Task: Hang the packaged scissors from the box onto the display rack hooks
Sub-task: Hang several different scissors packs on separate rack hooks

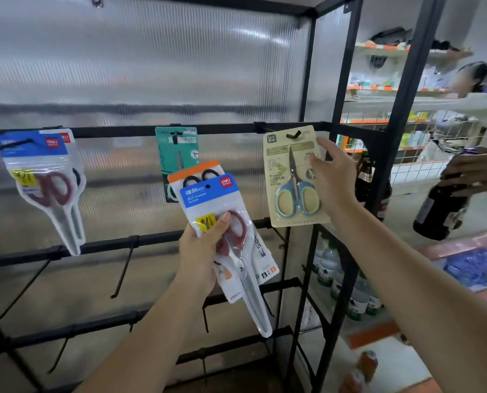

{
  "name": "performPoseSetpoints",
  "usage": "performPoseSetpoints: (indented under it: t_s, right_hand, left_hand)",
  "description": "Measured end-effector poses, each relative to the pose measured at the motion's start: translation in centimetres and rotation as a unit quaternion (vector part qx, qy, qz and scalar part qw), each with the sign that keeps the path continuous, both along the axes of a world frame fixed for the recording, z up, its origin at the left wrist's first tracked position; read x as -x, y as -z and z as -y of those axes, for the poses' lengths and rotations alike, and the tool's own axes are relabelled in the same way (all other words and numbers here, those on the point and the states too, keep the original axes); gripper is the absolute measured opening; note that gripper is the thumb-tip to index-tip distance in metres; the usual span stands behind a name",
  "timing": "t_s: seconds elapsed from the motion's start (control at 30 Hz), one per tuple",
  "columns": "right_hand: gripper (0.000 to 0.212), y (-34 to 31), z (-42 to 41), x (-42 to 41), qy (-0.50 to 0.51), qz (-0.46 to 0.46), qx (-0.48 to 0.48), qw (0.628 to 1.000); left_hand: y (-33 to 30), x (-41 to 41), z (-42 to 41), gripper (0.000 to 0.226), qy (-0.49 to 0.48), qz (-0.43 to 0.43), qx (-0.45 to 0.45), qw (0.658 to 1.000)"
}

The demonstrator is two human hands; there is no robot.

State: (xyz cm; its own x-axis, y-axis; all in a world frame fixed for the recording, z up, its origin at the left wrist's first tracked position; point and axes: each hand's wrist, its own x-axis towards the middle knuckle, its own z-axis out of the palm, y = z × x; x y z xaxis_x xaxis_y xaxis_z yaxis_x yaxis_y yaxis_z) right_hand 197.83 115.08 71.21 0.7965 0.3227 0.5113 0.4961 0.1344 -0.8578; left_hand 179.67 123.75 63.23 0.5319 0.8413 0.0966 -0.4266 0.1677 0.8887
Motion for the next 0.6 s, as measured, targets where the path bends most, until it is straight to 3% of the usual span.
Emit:
performPoseSetpoints:
  t_s: [0.2,0.4,0.53,0.6]
  right_hand:
    - [0.050,-1.9,-3.3,-1.2,0.001,0.027,0.104,0.994]
    - [0.054,-2.1,-6.8,-2.9,0.008,0.023,0.146,0.989]
    - [0.044,-1.5,-9.3,-3.9,-0.005,-0.024,0.148,0.989]
    - [0.055,-0.4,-10.0,-4.2,-0.022,-0.056,0.145,0.988]
  left_hand:
    - [-0.8,-0.6,-0.6,0.021,0.019,0.002,-0.040,0.999]
    - [-1.4,-0.6,-1.4,0.047,0.057,-0.053,-0.064,0.995]
    - [-1.7,-0.6,-2.4,0.031,0.041,-0.077,-0.087,0.992]
    - [-1.6,-0.3,-2.8,0.021,0.033,-0.087,-0.092,0.991]
